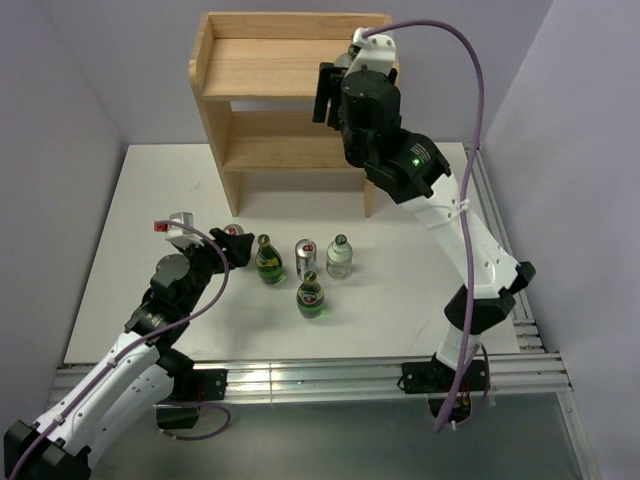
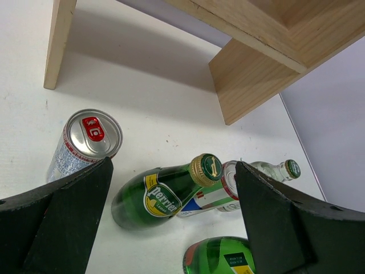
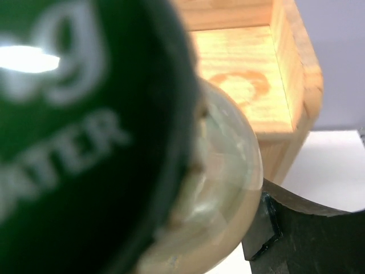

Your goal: Place and organize the beverage onto the shelf

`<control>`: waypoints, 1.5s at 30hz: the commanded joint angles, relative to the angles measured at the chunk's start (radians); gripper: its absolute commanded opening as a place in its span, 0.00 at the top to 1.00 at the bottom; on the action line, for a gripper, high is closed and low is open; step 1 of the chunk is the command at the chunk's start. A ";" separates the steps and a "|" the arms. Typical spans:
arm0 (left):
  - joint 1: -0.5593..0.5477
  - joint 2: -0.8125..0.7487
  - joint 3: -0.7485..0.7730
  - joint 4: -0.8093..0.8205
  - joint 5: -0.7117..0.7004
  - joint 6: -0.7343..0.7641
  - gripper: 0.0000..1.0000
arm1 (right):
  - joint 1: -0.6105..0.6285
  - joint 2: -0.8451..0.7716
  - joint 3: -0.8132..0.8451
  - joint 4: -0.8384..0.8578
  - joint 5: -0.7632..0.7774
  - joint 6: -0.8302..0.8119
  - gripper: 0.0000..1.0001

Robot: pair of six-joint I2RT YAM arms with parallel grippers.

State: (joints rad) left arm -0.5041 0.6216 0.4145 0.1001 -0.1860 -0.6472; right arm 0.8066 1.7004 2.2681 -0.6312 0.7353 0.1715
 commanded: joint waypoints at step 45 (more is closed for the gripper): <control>-0.007 0.030 -0.040 0.099 -0.017 0.024 0.05 | -0.251 0.180 0.254 0.108 -0.191 -0.024 1.00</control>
State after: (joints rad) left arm -0.5056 0.6567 0.3798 0.1543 -0.1894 -0.6399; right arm 0.5663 1.8816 2.4554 -0.6399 0.5476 0.1268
